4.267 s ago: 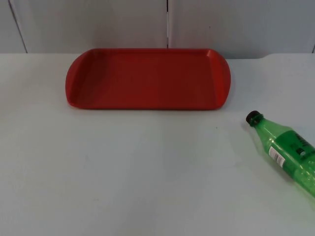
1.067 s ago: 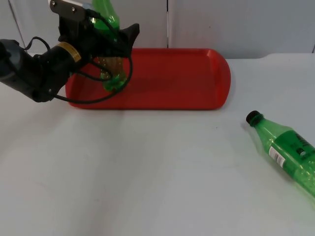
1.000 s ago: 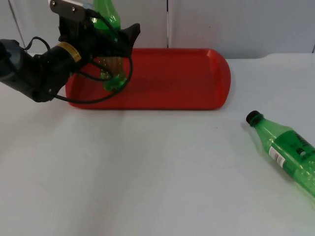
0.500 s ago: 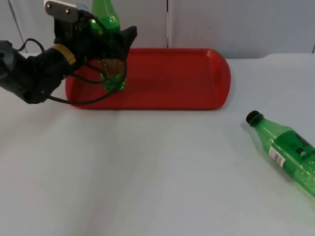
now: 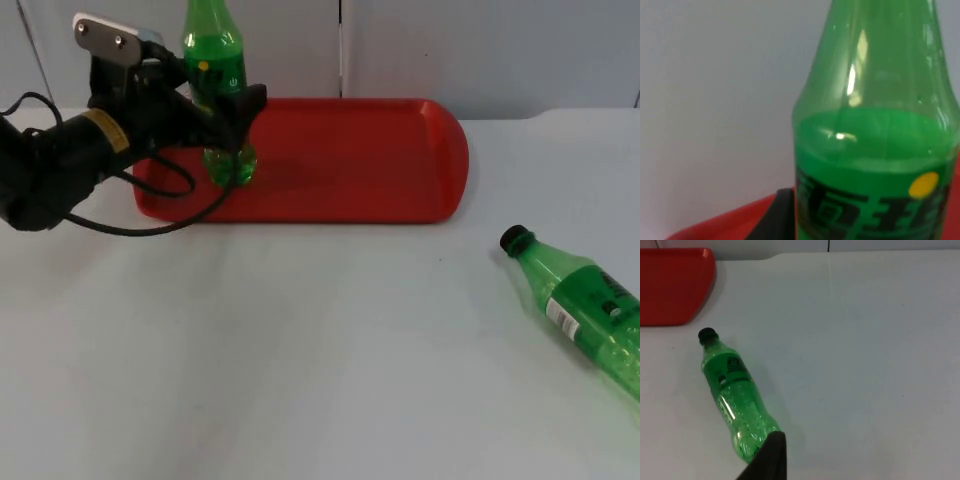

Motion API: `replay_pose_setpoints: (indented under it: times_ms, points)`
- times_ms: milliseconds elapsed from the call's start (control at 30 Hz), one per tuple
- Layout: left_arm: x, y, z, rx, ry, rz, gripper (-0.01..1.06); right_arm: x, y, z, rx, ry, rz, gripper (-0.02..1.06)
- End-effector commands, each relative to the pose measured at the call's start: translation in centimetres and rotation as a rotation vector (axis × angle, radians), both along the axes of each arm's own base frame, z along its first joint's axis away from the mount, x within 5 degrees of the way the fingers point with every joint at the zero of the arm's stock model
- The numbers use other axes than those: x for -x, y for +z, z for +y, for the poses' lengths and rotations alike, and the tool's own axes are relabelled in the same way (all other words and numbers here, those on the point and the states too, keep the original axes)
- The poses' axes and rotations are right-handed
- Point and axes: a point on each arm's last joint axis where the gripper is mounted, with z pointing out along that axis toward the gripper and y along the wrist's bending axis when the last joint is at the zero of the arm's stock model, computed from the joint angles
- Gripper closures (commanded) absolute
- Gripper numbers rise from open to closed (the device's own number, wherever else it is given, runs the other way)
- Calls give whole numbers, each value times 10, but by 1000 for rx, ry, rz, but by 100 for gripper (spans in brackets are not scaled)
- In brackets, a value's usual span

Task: Place the bottle upright on the tray.

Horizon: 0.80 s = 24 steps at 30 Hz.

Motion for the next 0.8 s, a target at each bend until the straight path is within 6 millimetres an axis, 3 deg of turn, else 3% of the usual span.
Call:
replay_pose_setpoints:
  times_ms: [0, 267, 433, 567, 600, 733, 767]
  points:
    - [8, 8, 3, -4, -1, -7, 0, 0, 0, 0, 1, -9, -7, -1]
    - [40, 29, 16, 0, 35, 34, 0, 0, 0, 0, 1, -9, -7, -1]
    - [64, 54, 25, 3, 53, 34, 0, 0, 0, 0, 1, -9, -7, -1]
    - [86, 89, 29, -3, 59, -12, 0, 0, 0, 0, 1, -9, -7, -1]
    - [86, 89, 29, -3, 59, -12, 0, 0, 0, 0, 1, -9, -7, -1]
    - [101, 134, 31, 24, 87, 33, 0, 0, 0, 0, 1, -9, -7, -1]
    - [101, 134, 31, 24, 87, 33, 0, 0, 0, 0, 1, -9, -7, -1]
